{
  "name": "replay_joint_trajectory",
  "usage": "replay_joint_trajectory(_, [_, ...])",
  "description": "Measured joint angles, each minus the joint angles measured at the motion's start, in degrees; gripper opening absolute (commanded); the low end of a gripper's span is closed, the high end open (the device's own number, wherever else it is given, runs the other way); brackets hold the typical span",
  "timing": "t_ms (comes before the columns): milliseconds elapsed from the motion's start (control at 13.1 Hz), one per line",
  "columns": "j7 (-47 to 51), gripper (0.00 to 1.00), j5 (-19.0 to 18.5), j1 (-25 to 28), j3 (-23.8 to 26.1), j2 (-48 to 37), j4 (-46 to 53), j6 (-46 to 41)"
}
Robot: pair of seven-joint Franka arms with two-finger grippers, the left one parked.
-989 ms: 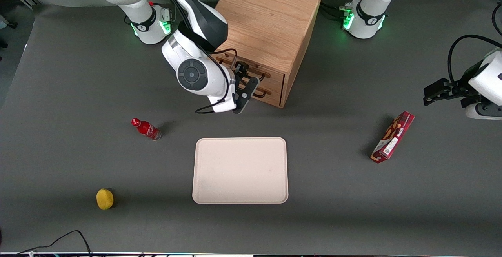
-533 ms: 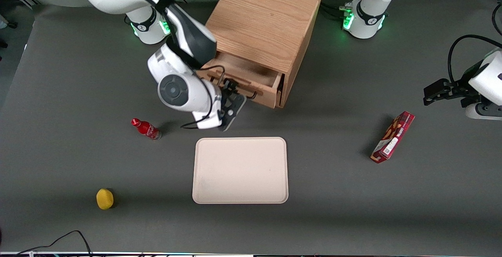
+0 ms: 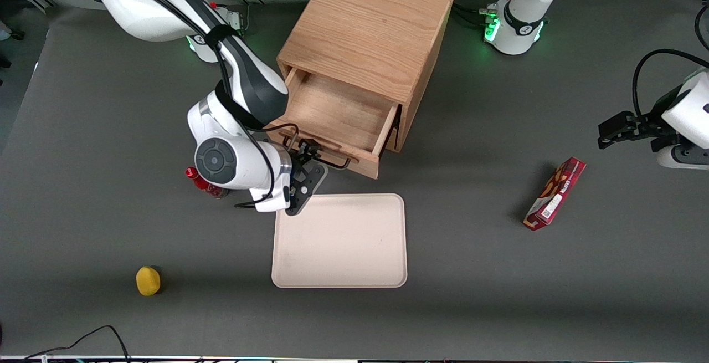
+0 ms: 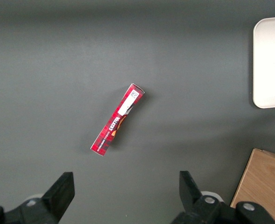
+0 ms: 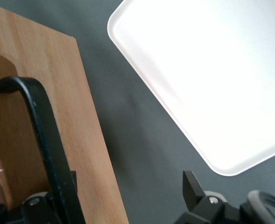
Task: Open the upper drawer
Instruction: 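Pull the handle with the right gripper, sliding the drawer out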
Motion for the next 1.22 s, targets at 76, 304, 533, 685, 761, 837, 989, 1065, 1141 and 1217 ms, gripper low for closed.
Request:
replay_joint_trajectory(76, [-0.6,1.00,0.0,0.0,-0.6,0.6,1.4,-1.0])
replay_joint_trajectory(304, [-1.4,1.00,0.0,0.0,-1.6,2.7,5.8,-2.9])
replay_joint_trajectory(533, [-2.7,1.00,0.0,0.0,-3.0,4.8,9.2,-3.1])
replay_joint_trajectory(685, [-3.3,1.00,0.0,0.0,-3.5,6.3,11.6,-3.3])
replay_joint_trajectory(761, [-3.5,1.00,0.0,0.0,-3.8,6.7,12.3,-3.4])
replay_joint_trajectory(837, [-4.3,1.00,0.0,0.0,-4.2,7.1,13.4,-4.2])
replay_joint_trajectory(989, [-6.3,1.00,0.0,-0.1,-5.5,7.6,16.3,-7.5])
replay_joint_trajectory(1065, [-6.8,1.00,0.0,-0.1,-5.9,7.7,18.0,-9.6])
replay_joint_trajectory(1141, [-6.9,1.00,0.0,-0.1,-6.0,7.6,19.9,-11.5])
replay_joint_trajectory(1217, [-6.9,1.00,0.0,-0.1,-6.0,7.4,21.8,-13.3])
